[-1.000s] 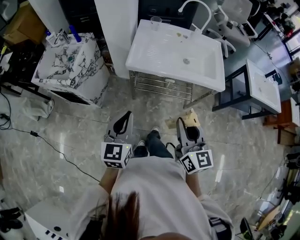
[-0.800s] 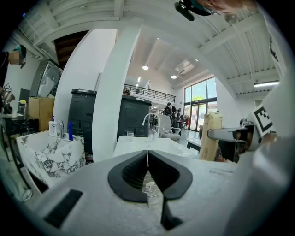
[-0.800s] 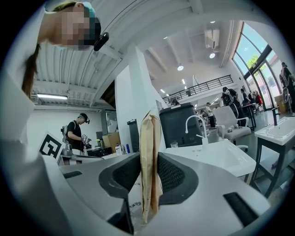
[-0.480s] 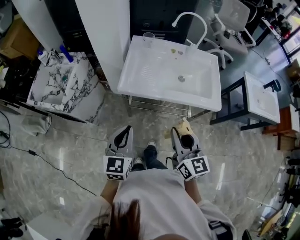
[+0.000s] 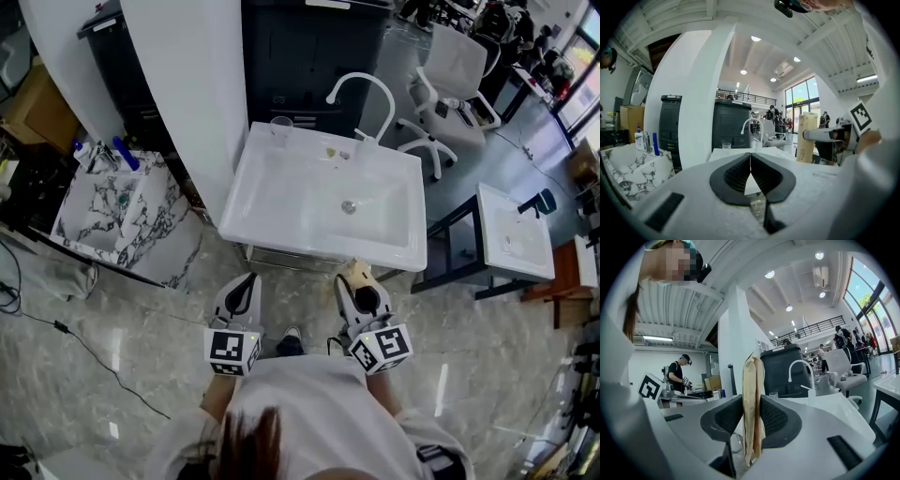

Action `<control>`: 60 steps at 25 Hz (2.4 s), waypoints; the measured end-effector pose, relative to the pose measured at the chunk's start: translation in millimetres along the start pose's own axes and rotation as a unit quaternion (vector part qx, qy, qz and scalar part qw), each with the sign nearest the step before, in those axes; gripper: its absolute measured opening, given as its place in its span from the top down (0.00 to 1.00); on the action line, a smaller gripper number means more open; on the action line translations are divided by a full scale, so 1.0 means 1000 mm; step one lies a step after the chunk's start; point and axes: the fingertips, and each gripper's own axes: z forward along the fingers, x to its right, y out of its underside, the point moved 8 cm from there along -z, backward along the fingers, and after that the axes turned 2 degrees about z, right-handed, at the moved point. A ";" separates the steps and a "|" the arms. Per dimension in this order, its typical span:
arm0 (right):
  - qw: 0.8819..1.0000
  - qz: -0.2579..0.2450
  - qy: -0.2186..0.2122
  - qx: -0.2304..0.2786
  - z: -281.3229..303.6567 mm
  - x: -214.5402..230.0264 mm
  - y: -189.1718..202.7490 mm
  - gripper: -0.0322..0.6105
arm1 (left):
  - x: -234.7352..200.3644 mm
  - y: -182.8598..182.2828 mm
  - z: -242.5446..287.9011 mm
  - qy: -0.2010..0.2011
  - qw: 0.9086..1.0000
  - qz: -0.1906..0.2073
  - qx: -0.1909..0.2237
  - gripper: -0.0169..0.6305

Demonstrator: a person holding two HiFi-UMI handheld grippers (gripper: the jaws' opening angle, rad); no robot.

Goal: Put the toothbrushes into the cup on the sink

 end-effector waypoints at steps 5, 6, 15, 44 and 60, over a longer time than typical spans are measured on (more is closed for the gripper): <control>1.000 -0.002 -0.007 0.013 0.006 0.019 -0.006 0.78 | 0.006 -0.007 0.015 -0.011 1.000 -0.003 0.013 0.95; 1.000 -0.002 -0.009 0.014 0.007 0.021 -0.007 0.78 | 0.008 -0.008 0.016 -0.014 1.000 -0.005 0.015 0.95; 1.000 0.016 -0.019 0.010 0.013 0.026 0.000 0.78 | 0.017 -0.004 0.024 -0.017 1.000 -0.005 -0.004 0.95; 0.999 0.023 0.039 0.006 0.197 0.044 -0.023 0.78 | -0.124 -0.036 0.174 0.089 0.996 -0.001 -0.012 0.95; 0.998 0.035 0.060 0.001 0.245 0.073 -0.032 0.78 | -0.170 -0.027 0.220 0.073 0.996 -0.017 -0.045 0.95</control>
